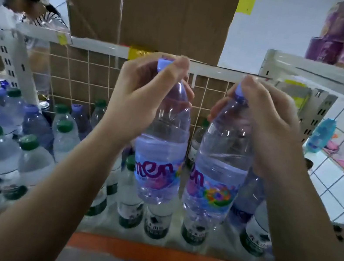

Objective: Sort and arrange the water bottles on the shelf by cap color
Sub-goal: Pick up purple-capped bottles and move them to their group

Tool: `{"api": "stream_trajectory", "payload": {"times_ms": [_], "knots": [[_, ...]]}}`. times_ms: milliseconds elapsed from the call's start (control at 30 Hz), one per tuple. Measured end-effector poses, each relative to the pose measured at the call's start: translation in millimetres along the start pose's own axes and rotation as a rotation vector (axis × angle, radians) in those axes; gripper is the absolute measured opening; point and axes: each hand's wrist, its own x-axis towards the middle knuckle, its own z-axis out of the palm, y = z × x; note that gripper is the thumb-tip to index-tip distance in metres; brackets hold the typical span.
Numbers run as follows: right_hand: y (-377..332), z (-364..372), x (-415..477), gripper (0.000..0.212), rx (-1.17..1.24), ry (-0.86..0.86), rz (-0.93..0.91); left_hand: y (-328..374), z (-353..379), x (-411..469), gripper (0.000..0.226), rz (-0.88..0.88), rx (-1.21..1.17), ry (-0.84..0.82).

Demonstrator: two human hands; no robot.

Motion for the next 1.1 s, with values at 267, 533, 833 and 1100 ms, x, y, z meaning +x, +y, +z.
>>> {"api": "stream_trajectory", "payload": {"times_ms": [267,533,833,1100], "knots": [[28.8,51.4,-48.1,0.025,0.118,-0.1,0.077,7.9,-31.4,-70.7,0.024,-0.07,0.059,0.09],[82.6,146.9,-98.4,0.019,0.022,-0.284,0.2,3.1,-111.0,-174.1,0.02,-0.242,0.3,0.354],[109.8,314.5,-157.4,0.021,-0.044,-0.488,0.21,33.9,-252.0,-294.8,0.035,-0.319,0.65,0.636],[94.9,483.4,-201.3,0.023,0.018,-0.588,0.133,102.0,-388.8,-365.3,0.021,-0.382,0.773,0.782]]}}
